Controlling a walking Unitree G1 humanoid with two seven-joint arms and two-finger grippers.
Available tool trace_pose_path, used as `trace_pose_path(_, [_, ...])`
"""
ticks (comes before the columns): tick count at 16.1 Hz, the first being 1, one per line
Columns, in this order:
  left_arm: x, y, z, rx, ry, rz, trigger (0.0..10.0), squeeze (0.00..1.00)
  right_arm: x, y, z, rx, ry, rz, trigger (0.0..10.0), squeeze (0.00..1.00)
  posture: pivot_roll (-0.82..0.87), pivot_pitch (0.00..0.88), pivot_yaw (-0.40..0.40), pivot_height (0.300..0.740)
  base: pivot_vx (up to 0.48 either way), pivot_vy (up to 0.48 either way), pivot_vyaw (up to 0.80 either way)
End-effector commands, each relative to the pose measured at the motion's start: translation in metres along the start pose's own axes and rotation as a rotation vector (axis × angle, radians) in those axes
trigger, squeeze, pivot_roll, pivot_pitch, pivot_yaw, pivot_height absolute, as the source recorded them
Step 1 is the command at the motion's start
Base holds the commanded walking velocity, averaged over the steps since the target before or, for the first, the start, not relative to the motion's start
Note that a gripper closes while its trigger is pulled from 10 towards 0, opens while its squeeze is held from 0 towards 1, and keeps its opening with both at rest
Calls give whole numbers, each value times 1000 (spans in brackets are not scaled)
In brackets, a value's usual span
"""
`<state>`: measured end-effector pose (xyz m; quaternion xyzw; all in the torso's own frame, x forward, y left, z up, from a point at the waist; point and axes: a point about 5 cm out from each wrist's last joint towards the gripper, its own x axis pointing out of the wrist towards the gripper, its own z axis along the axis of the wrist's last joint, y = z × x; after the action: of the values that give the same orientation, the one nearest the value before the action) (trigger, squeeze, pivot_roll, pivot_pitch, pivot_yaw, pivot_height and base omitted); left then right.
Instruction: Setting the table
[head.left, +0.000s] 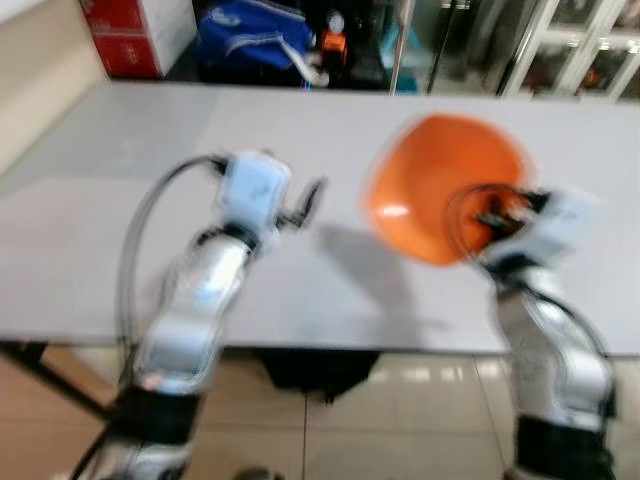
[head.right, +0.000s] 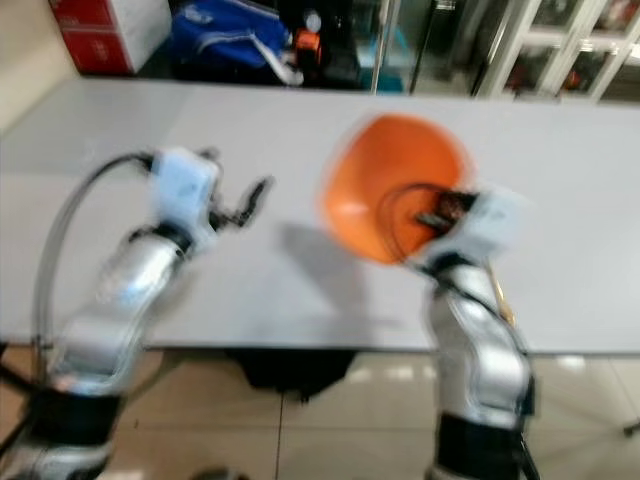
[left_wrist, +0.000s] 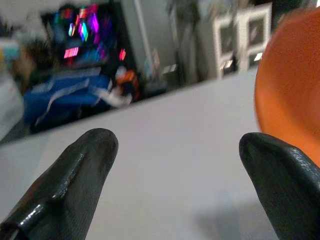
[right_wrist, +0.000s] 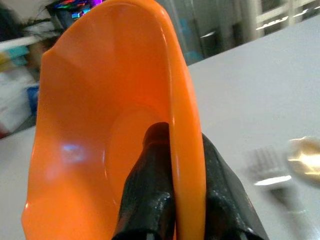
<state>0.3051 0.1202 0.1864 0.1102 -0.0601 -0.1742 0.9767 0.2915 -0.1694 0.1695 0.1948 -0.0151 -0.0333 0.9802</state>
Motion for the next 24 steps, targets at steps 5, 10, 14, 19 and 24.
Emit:
trace_pose_path(5, [-9, -25, -1, -35, -8, -109, 10000, 0, -16, -25, 15, -31, -35, -52, 10000, 0, -33, 107, 3, 740, 291, 0, 0])
trace_pose_path(10, [-11, -52, 0, -4, -25, -337, 10000, 0, -2, -58, 5, 232, 64, -250, 10000, 0, -44, 44, 15, 740, 0, 0, 0])
trace_pose_path(14, [-27, -66, -7, -3, 16, -541, 10000, 0, 47, -69, -5, 494, 165, -256, 10000, 0, -7, 13, -5, 740, 0, 0, 0])
trace_pose_path(19, [-37, -68, -14, 11, 64, -589, 10000, 0, 76, -64, -15, 596, 274, -260, 10000, 0, 26, 13, -22, 740, 0, 0, 0])
trace_pose_path(24, [-38, -63, -11, 23, 73, -581, 10000, 0, 90, -70, -8, 604, 286, -314, 10000, 0, 40, 29, -18, 740, 0, 0, 0])
